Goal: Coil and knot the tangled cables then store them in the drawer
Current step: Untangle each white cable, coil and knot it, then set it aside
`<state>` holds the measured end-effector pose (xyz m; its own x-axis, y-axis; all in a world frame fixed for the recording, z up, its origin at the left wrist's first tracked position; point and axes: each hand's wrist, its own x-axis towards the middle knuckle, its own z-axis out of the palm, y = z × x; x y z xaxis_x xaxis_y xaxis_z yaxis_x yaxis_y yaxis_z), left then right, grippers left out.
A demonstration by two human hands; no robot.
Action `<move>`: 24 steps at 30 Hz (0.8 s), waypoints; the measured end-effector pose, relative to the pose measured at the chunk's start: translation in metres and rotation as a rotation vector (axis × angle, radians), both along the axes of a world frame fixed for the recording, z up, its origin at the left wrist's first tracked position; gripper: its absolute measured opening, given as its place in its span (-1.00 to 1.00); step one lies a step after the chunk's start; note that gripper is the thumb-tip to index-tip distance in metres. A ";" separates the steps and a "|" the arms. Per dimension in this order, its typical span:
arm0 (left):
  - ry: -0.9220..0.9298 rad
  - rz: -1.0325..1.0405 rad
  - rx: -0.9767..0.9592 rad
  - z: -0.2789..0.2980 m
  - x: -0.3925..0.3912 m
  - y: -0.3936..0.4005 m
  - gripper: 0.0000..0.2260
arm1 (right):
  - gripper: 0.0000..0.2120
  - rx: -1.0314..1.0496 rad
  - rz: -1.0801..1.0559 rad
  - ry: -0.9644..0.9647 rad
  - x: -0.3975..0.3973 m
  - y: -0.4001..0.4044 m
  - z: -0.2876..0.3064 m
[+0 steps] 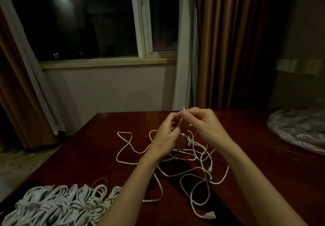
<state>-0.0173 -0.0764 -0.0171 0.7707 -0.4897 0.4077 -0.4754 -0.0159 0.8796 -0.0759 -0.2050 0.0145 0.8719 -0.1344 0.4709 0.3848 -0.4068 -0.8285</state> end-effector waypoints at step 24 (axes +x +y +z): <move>0.818 -0.245 -0.749 -0.025 0.010 0.051 -0.59 | -0.93 -0.400 0.062 0.002 -0.023 0.012 -0.052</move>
<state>-0.0075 -0.0259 -0.0424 0.8571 -0.5090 0.0799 0.3284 0.6592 0.6765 -0.0991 -0.1931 -0.0379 0.8737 0.1122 0.4734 0.4172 -0.6734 -0.6103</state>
